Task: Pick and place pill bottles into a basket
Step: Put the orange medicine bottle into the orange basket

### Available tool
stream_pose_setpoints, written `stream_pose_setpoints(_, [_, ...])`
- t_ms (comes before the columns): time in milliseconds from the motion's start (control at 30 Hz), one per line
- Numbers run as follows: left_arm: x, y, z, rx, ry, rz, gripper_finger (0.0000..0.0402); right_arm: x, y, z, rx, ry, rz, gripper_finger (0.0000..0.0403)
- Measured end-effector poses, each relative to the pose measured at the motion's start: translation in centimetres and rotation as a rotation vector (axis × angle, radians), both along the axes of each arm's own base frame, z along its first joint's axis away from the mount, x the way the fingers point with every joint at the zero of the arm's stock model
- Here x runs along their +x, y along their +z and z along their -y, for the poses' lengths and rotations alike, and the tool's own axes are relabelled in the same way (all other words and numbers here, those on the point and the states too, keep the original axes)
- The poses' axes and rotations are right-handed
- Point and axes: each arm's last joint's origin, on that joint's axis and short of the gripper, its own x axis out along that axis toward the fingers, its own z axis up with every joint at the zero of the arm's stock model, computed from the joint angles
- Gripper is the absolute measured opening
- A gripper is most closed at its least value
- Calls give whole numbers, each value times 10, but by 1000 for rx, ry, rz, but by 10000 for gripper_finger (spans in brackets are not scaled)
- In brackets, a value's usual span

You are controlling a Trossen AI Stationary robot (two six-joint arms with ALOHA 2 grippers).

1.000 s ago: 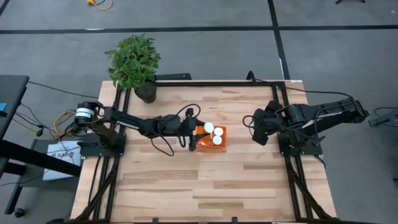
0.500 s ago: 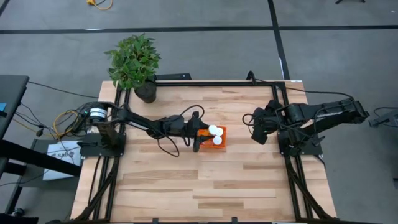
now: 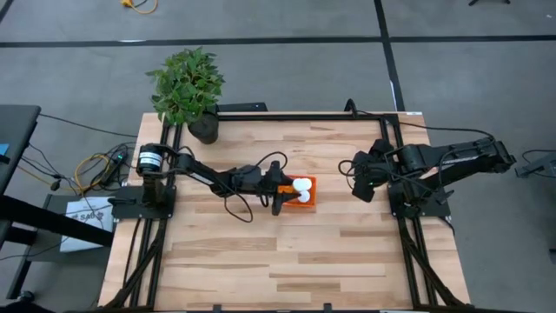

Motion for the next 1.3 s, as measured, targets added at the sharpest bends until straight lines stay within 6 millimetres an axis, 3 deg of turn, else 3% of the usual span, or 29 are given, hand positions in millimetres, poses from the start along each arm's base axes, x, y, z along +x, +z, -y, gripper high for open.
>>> stream_pose_setpoints(167, [0, -3, 0, 9, 3, -27, 194, 3, 0, -1, 29, 25, 21, 325])
stream_pose_setpoints(333, [0, -3, 3, 10, -5, -32, 194, 20, 6, -9, 172, 246, 150, 325])
stream_pose_setpoints(733, [0, 1, 12, 34, -40, 12, 194, 43, 8, -8, 37, 497, 206, 325])
stream_pose_setpoints(967, [1, 3, 16, 54, -63, 36, 194, 76, 8, -6, 58, 600, 210, 325])
stream_pose_setpoints(1300, [1, 6, 17, 62, -113, 61, 194, 100, 8, -14, 38, 748, 148, 325])
